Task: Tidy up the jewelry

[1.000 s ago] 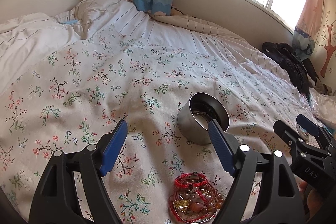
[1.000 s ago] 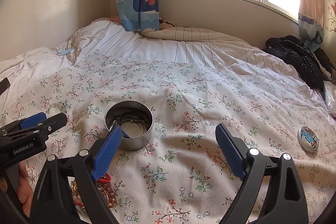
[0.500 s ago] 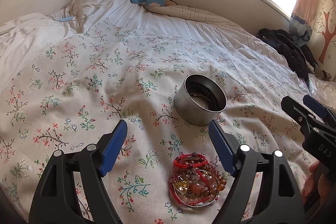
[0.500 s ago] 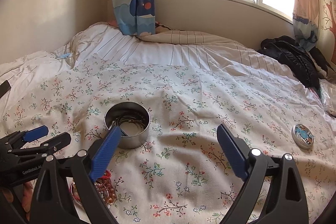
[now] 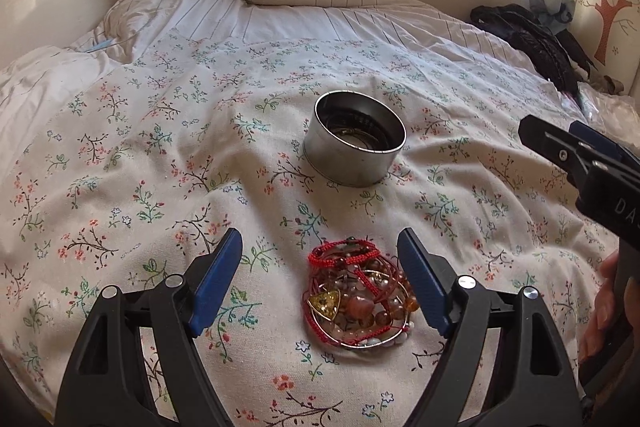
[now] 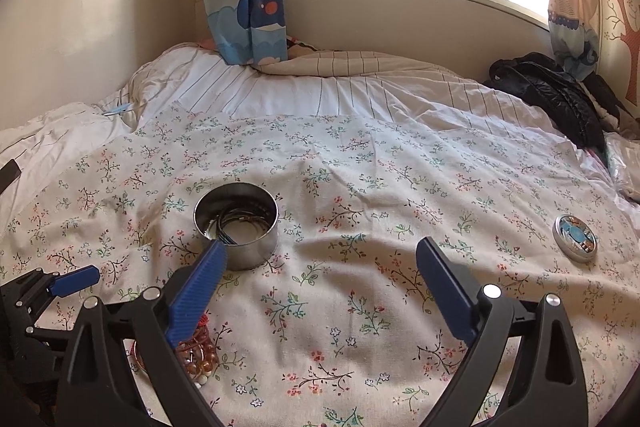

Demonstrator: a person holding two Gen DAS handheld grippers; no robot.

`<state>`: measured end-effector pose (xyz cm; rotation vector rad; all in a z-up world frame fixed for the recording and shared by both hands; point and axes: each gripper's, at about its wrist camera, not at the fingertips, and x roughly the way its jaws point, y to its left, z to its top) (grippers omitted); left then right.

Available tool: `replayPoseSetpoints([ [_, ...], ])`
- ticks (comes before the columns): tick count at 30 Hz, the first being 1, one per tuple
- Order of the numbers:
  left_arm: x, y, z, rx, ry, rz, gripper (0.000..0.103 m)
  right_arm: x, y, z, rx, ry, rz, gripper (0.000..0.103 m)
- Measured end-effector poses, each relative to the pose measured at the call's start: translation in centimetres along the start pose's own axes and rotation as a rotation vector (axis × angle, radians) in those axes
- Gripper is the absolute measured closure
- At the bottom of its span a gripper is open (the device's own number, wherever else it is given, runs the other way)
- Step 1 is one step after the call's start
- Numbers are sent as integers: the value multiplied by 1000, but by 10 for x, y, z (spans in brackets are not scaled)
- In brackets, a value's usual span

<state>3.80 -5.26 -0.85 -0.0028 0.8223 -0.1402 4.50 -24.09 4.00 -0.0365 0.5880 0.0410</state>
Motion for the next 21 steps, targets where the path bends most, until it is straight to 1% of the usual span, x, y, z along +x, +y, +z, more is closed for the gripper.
replayPoseSetpoints([
  [5,9,-9,-11,52,64,0,26,6,-4,-6,28,31,23,11],
  [8,17,-12,-13,70,99,12,26,12,0,-10,17,55,33,11],
  [13,27,-10,-6,50,112,13,25,18,1,-14,18,72,36,11],
  [18,52,-6,5,8,173,-2,25,23,1,-16,20,86,40,11],
  [20,65,-3,6,-10,212,-6,25,24,1,-17,16,90,41,11],
  [21,71,-1,5,-20,234,-18,30,24,2,-17,15,92,42,11],
])
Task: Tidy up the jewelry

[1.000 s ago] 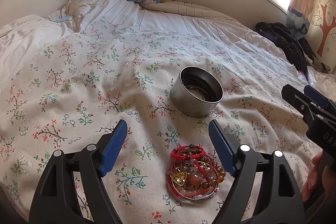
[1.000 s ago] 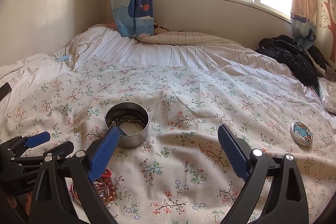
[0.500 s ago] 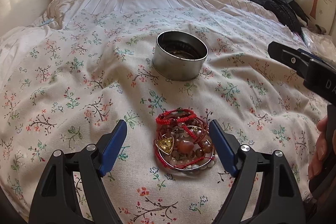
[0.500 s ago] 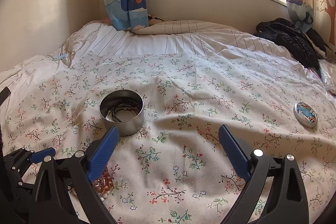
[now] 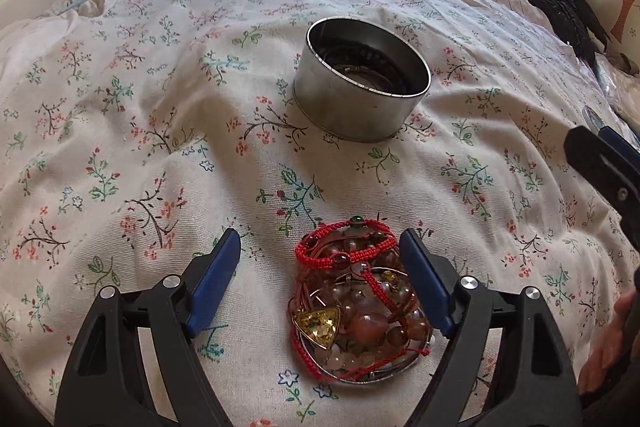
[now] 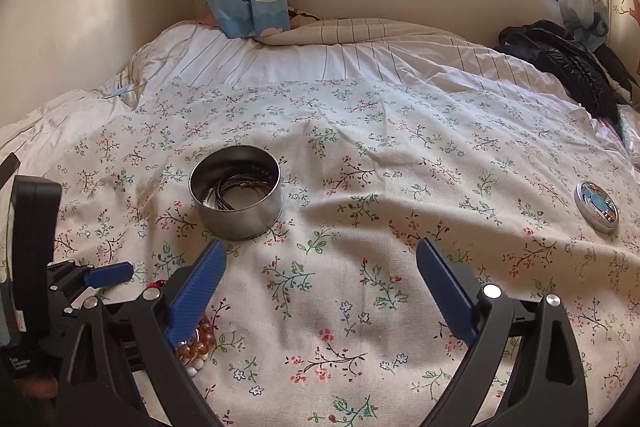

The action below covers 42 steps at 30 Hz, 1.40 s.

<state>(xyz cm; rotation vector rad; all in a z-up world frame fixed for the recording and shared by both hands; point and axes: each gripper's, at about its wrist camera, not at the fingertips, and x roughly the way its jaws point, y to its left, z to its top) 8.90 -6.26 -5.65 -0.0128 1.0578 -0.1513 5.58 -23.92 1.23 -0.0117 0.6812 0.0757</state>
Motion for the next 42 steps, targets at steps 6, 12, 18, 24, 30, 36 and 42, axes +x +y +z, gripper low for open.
replayPoseSetpoints([
  [6,-1,18,-1,-81,3,-82,81,4,0,-2,8,21,17,11],
  [12,-22,49,0,-224,-85,-161,84,14,6,-7,-8,67,73,11],
  [18,-16,62,0,-262,-66,-159,84,28,32,-16,-72,139,228,11],
  [24,-12,67,-2,-283,-44,-143,84,46,64,-20,-135,201,353,11],
  [30,-10,74,-1,-305,-36,-135,84,83,72,-20,-104,312,423,51],
  [36,-3,74,0,-294,-15,-121,83,90,76,-24,-97,351,484,94],
  [42,-6,69,0,-252,-36,-100,83,60,46,-20,36,269,525,100],
])
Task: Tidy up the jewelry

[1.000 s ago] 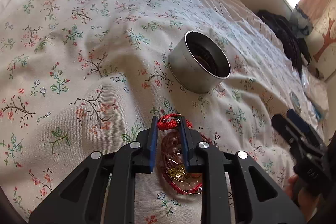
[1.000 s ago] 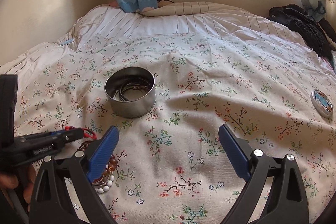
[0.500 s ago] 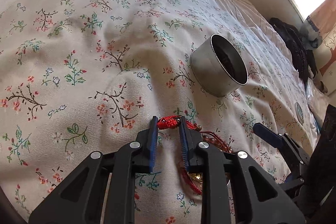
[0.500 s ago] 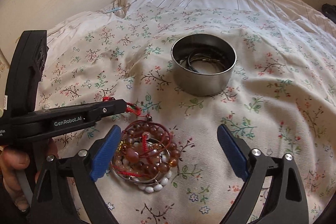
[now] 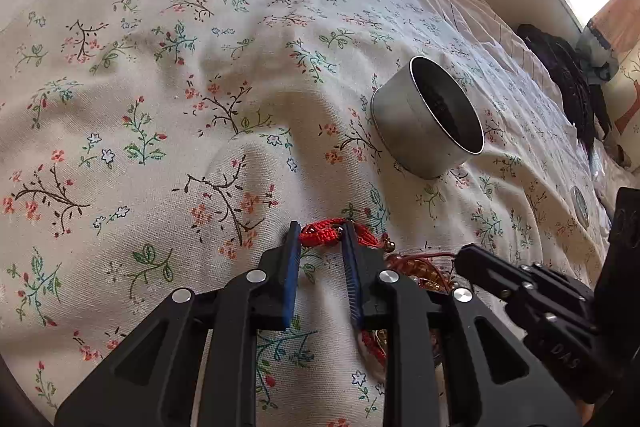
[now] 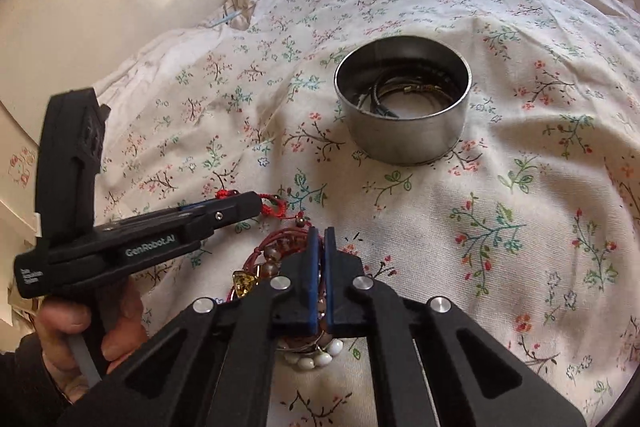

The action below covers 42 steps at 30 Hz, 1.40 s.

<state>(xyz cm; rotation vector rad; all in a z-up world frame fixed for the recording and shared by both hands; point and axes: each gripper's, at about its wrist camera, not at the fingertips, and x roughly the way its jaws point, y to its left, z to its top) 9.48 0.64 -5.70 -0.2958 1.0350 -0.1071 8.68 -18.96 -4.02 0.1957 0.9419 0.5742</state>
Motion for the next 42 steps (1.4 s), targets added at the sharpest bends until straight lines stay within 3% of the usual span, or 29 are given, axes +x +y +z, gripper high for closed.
replayPoseSetpoints([
  [6,-11,-13,-3,67,-59,26,83,-35,-14,-13,102,-97,37,100],
  [10,-14,-19,-5,95,-66,50,83,-25,-20,-11,130,-68,16,100],
  [11,-14,-17,-4,86,-65,49,83,-18,-20,-9,123,-44,11,93],
  [12,-14,-15,-3,74,-66,49,83,-11,-17,-9,103,-24,-4,79],
  [13,-14,-12,-3,62,-64,49,83,-6,-12,-9,65,-14,-34,44],
  [14,-13,-10,-2,48,-60,46,83,1,-5,-7,14,2,-51,37],
  [16,-11,-6,-1,30,-51,38,83,14,4,-2,-49,27,-75,38],
  [18,-9,-6,-1,31,-48,42,83,29,6,4,-73,64,-74,45],
  [21,-7,-7,0,35,-42,48,83,48,4,6,-94,113,-57,66],
  [22,-6,-6,0,32,-37,47,83,48,5,5,-99,117,-50,83],
  [23,-5,-4,1,28,-34,44,83,46,6,4,-106,111,-52,94],
  [25,-5,-3,1,30,-37,32,83,35,9,0,-108,87,-46,100],
  [32,-21,-11,-2,92,-107,7,95,-28,3,-19,30,-87,38,100],
  [37,-40,-19,-5,129,-188,-30,96,-61,-10,-31,125,-208,98,100],
  [42,-55,-28,-9,174,-253,-47,96,-82,-9,-30,128,-305,122,100],
])
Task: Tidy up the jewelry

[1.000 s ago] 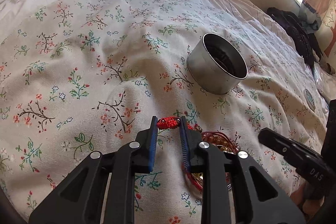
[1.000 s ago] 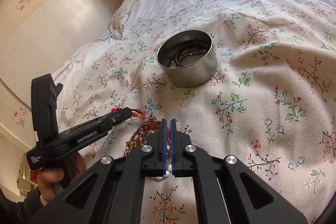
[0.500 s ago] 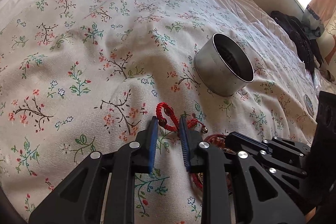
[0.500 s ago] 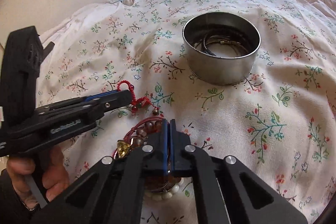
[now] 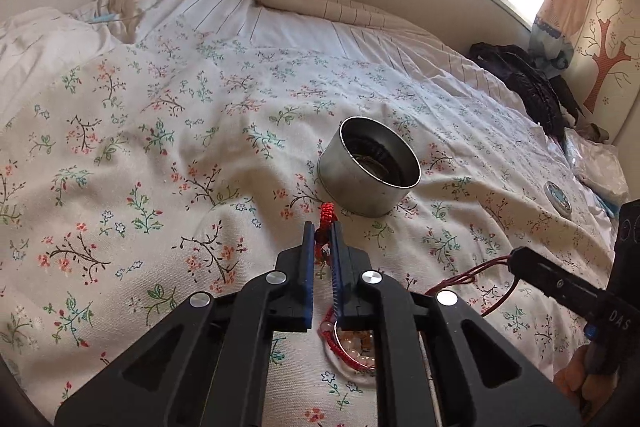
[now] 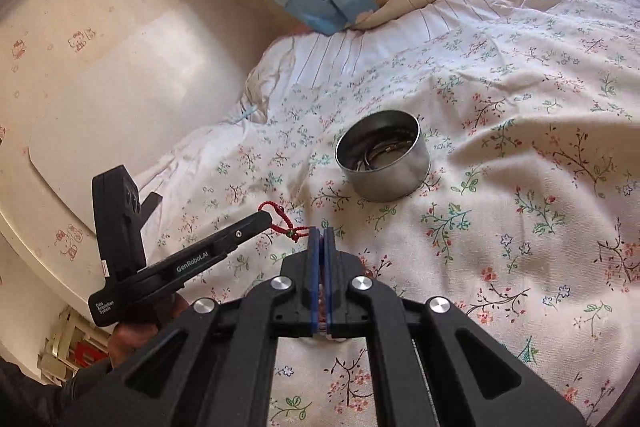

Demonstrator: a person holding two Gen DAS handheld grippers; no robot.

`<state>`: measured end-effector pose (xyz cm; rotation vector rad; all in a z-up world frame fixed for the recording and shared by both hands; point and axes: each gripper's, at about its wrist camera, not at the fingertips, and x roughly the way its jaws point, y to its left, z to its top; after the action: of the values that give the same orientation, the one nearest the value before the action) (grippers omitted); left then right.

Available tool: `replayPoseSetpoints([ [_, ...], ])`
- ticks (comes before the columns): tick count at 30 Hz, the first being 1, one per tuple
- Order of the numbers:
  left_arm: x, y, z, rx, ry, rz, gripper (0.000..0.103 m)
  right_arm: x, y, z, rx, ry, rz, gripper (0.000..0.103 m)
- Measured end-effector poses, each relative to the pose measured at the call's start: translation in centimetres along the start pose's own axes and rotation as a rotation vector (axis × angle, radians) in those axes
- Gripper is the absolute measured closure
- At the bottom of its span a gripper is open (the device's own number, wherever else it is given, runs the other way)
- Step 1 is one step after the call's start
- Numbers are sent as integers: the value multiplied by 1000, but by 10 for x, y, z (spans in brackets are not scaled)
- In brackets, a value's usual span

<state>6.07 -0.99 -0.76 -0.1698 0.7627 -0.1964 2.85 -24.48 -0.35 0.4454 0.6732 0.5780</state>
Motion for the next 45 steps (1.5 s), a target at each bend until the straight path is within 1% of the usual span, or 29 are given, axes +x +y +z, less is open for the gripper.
replayPoseSetpoints([
  [3,-7,-13,-3,58,-26,32,96,-10,6,5,-21,-56,14,100],
  [6,-12,-30,-8,135,-45,81,96,-16,7,7,-25,-87,17,100],
  [11,-17,-48,-14,226,-69,145,96,-19,4,10,-16,-104,19,100],
  [16,-20,-54,-16,261,-85,180,96,-19,4,10,-20,-105,22,100],
  [25,-22,-58,-15,280,-106,203,96,-21,6,11,-25,-120,33,100],
  [36,-24,-62,-14,289,-126,204,96,-20,10,17,-32,-139,56,100],
  [41,-28,-59,-9,270,-151,190,96,-19,8,22,-23,-162,74,100],
  [45,-34,-52,-2,216,-177,146,96,-19,3,26,-4,-175,91,100],
])
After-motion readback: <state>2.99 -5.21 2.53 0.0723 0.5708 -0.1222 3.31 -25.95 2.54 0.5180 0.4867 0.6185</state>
